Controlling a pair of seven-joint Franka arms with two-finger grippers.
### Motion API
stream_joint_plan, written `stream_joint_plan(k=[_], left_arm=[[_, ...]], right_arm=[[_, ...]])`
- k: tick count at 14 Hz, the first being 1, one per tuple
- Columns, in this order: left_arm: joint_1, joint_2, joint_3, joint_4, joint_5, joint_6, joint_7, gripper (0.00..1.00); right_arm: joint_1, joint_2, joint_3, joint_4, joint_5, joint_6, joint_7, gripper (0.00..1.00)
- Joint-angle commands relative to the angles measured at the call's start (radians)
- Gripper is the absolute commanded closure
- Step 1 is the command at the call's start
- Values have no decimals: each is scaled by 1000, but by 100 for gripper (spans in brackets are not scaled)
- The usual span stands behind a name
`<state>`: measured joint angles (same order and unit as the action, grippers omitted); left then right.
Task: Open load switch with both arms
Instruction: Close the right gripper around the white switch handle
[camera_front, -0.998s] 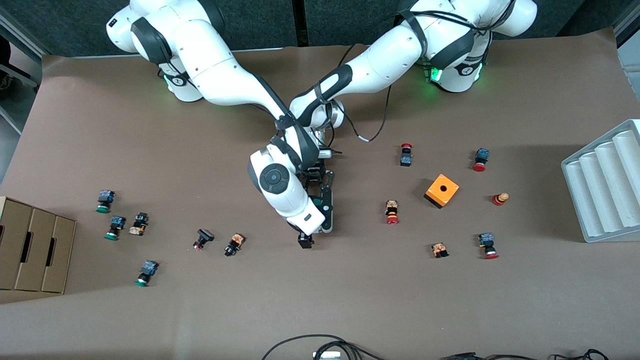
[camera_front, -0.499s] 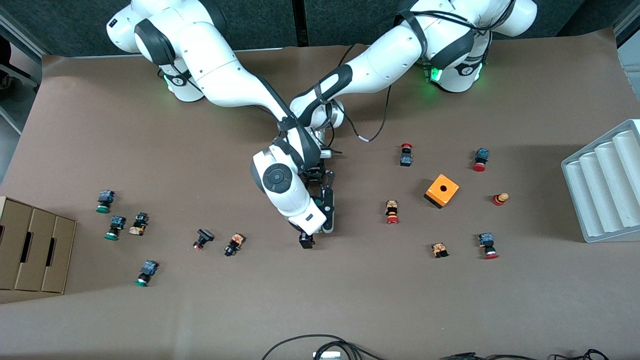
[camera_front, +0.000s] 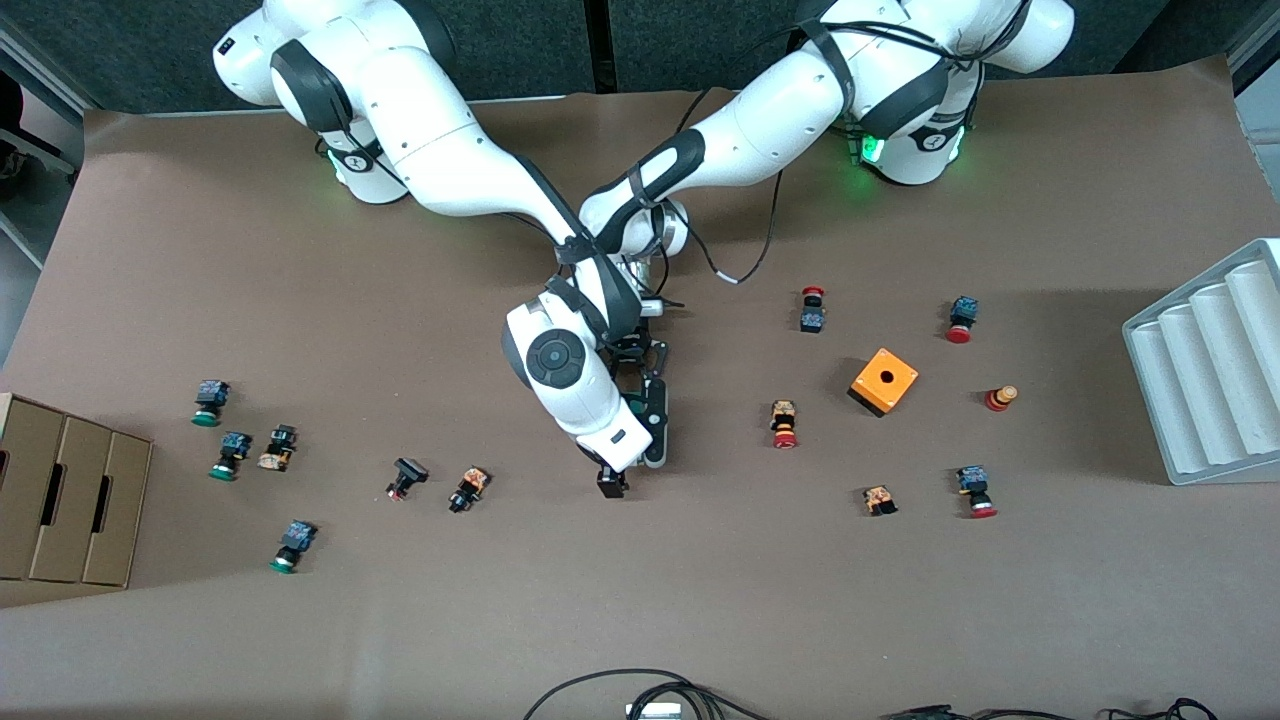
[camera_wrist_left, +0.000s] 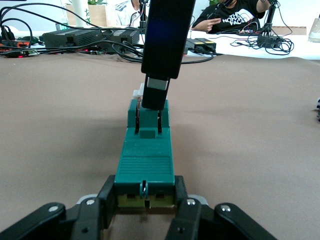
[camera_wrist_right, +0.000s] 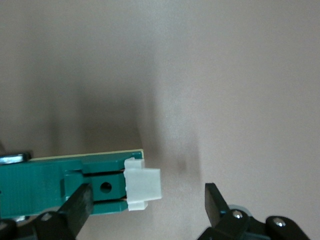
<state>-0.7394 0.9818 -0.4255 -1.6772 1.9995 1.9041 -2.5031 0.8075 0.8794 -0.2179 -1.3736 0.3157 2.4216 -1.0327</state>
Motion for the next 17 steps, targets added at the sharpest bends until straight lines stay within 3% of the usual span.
stream_joint_plan(k=[1, 4, 11, 17], left_arm=[[-17, 21, 14, 14, 13, 9, -19, 61], [-17, 21, 14, 14, 13, 7, -17, 61], [-17, 20, 14, 14, 13, 7, -17, 61], [-17, 21, 14, 14, 13, 9, -17, 60]], right_arm=[[15, 30, -29, 28, 34, 13, -6, 8], [18, 36, -31, 30, 33, 13, -6, 16], [22, 46, -32, 28, 34, 27, -6, 19], [29, 46, -32, 24, 31, 36, -6, 34]])
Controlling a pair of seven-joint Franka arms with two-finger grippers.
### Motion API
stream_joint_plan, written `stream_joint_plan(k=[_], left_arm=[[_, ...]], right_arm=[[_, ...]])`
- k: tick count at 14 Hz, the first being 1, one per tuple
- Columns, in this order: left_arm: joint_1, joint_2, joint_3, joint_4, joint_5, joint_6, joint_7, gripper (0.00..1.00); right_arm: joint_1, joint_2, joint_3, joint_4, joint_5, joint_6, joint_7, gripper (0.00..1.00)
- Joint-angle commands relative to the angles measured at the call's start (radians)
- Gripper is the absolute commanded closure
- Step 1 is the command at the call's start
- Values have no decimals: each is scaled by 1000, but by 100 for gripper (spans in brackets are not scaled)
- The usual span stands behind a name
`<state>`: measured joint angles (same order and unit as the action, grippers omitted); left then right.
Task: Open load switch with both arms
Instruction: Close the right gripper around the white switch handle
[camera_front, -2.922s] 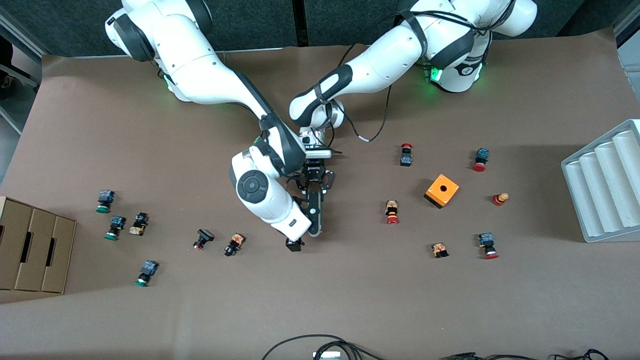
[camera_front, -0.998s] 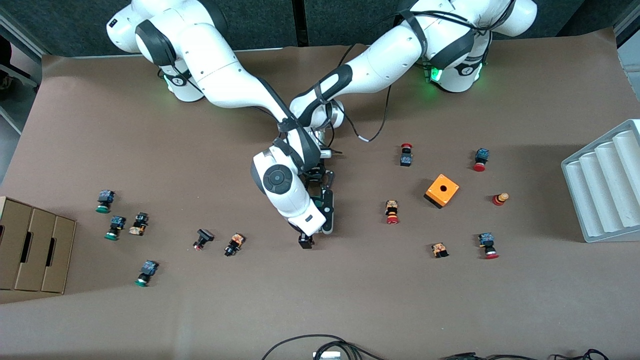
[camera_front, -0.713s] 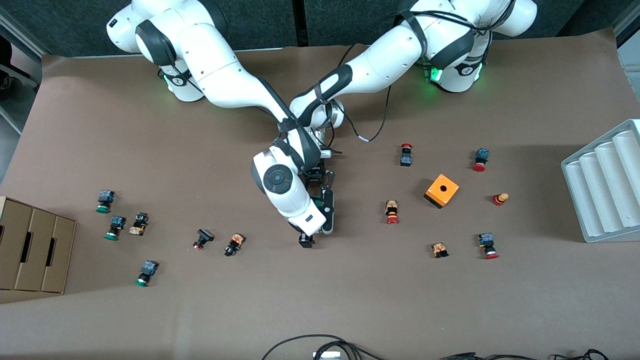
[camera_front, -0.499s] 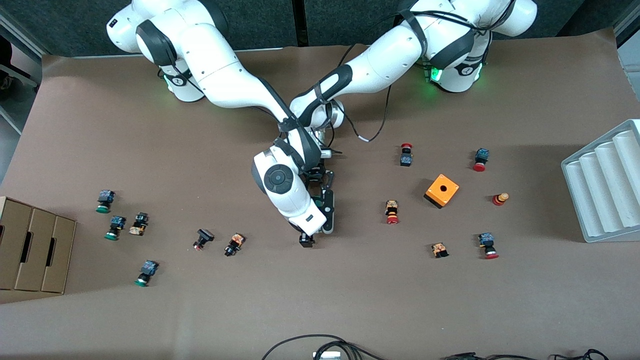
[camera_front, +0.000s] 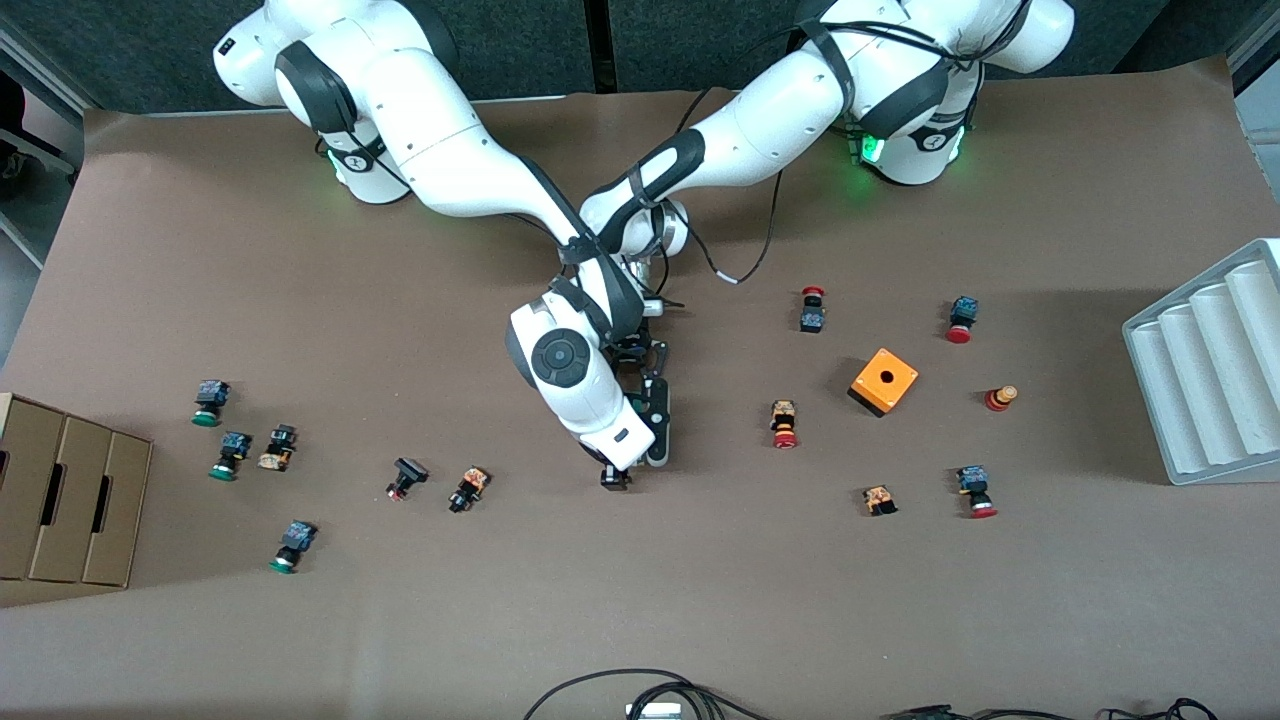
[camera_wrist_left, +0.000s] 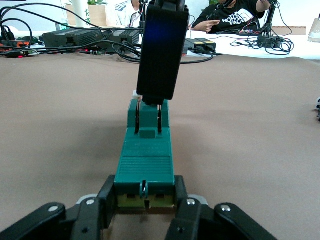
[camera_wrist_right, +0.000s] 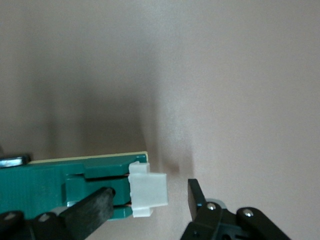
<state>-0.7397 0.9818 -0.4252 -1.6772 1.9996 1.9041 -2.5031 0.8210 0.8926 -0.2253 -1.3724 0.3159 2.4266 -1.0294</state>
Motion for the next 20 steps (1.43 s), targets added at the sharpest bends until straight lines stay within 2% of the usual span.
stream_joint_plan(k=[1, 3, 5, 20], left_arm=[[-17, 21, 14, 13, 13, 7, -17, 60], [-17, 21, 14, 13, 13, 7, -20, 60], [-17, 21, 14, 11, 13, 7, -22, 60], [-17, 20, 14, -10, 11, 7, -19, 60]], right_arm=[[17, 32, -25, 19, 29, 46, -9, 40], [29, 31, -25, 12, 29, 75, -8, 41], [29, 26, -25, 12, 28, 75, -9, 48], [29, 5, -39, 6, 26, -4, -12, 52]])
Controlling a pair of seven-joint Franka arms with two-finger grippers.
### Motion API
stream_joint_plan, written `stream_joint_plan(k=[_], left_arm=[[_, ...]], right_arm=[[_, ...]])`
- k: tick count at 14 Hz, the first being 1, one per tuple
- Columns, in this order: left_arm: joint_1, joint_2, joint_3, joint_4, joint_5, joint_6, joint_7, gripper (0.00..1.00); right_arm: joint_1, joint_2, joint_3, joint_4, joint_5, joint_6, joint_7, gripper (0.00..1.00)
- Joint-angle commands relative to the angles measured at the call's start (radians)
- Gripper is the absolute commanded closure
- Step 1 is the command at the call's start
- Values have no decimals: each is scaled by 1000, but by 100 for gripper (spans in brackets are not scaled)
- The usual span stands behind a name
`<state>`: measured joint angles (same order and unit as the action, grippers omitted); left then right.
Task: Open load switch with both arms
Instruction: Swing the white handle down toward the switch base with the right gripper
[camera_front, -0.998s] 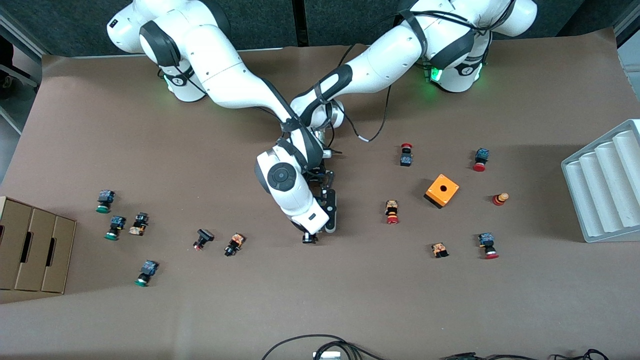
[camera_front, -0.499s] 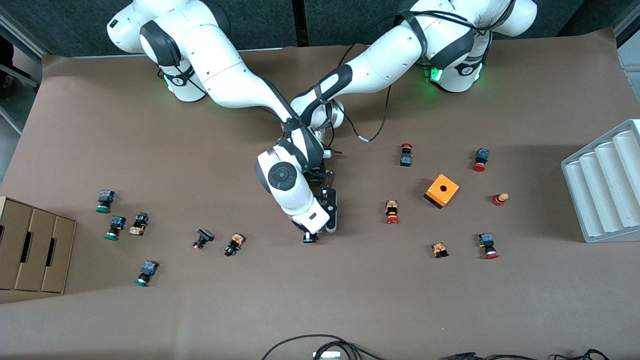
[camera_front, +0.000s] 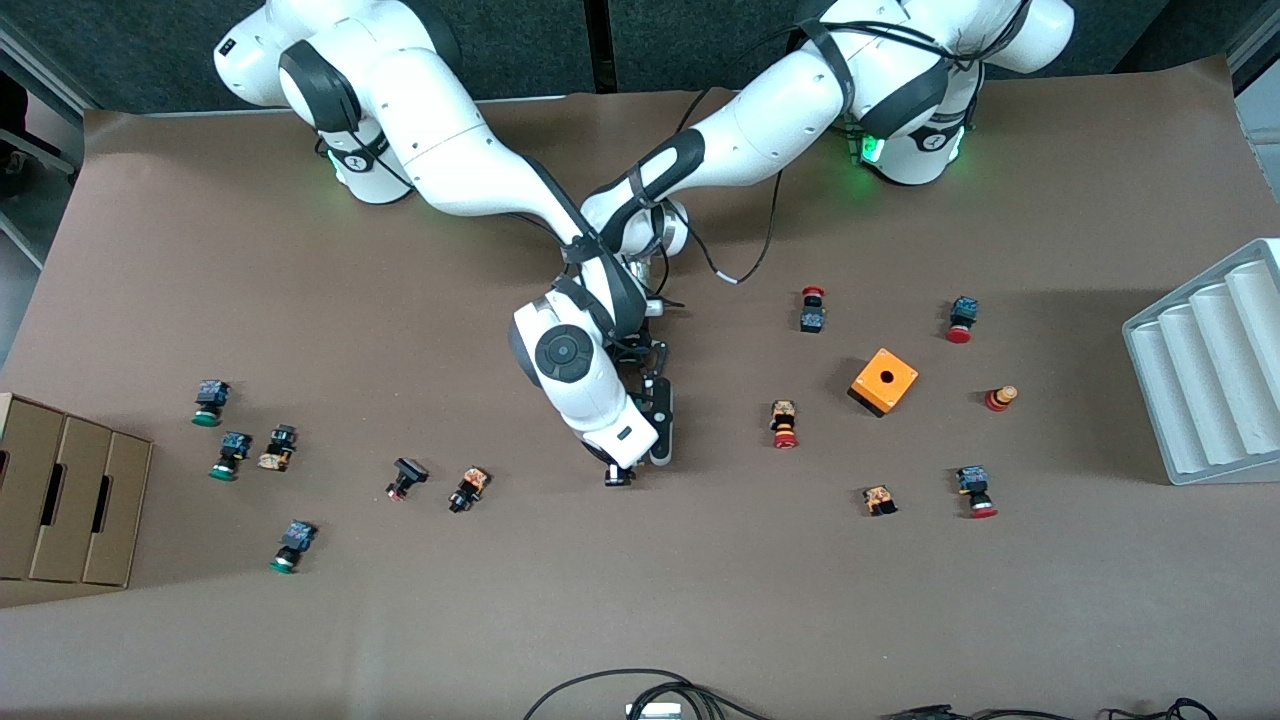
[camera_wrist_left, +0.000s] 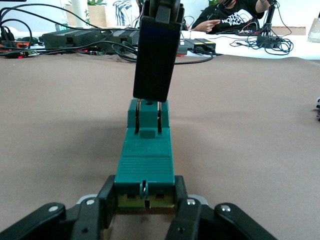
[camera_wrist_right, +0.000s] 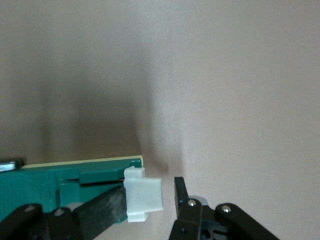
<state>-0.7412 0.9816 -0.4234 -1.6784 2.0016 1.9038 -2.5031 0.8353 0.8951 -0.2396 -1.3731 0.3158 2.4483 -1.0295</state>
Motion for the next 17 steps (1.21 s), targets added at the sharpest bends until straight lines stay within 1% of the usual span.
stream_joint_plan(k=[1, 7, 10, 13, 17], left_arm=[[-15, 20, 12, -9, 9, 6, -19, 60], [-15, 17, 12, -18, 9, -6, -19, 60], [-26, 20, 12, -26, 9, -21, -26, 60], [-24, 19, 12, -15, 9, -20, -14, 60], [-29, 20, 12, -29, 9, -26, -28, 60]], right_arm=[[15, 2, -24, 6, 26, -34, -11, 53], [15, -10, -24, 6, 28, -95, -8, 54], [15, -22, -24, 8, 28, -114, -3, 59], [16, -24, -24, 8, 28, -120, -1, 59], [25, -31, -24, 8, 26, -138, 35, 59]])
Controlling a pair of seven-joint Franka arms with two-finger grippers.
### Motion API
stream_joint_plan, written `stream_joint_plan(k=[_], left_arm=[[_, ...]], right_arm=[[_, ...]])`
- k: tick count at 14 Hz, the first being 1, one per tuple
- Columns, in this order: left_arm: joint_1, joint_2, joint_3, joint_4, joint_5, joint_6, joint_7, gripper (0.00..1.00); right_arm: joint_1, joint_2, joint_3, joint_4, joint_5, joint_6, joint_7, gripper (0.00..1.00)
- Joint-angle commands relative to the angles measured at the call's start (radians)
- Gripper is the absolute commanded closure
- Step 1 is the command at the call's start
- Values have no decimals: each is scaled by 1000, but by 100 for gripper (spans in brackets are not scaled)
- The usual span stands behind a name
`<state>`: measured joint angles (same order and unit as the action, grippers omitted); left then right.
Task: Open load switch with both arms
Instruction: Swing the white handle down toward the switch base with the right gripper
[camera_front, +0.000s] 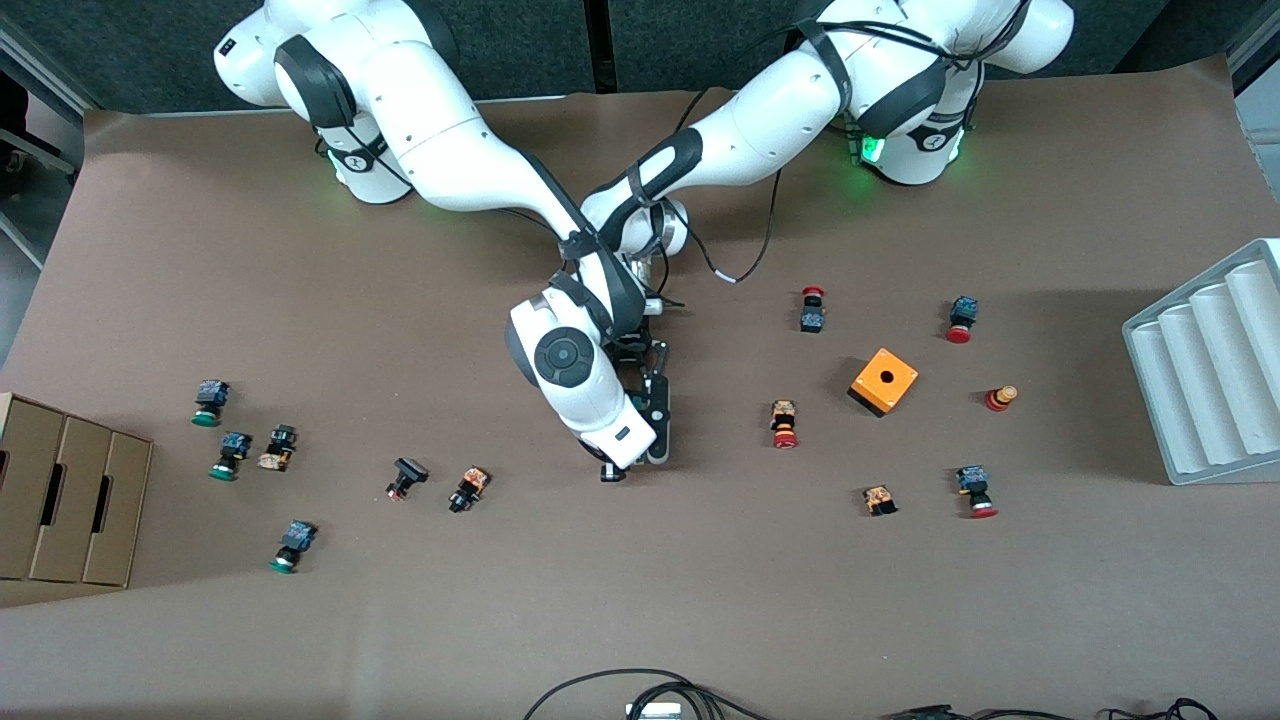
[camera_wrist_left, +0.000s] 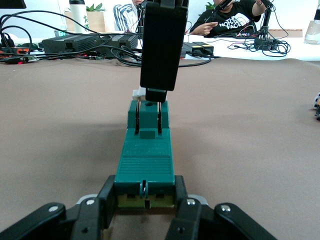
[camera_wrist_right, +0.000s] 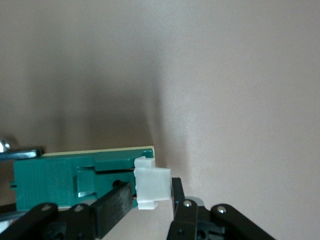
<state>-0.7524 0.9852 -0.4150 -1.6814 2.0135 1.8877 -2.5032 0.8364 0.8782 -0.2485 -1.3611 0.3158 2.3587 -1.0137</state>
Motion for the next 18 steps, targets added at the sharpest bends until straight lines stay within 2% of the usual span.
stream_joint_plan(k=[1, 18], left_arm=[[-16, 17, 4, -26, -2, -12, -28, 60], [-16, 17, 4, -21, -4, -12, -26, 60]], right_arm=[[26, -15, -14, -4, 26, -48, 21, 59], [24, -38, -14, -4, 26, -87, 24, 59]])
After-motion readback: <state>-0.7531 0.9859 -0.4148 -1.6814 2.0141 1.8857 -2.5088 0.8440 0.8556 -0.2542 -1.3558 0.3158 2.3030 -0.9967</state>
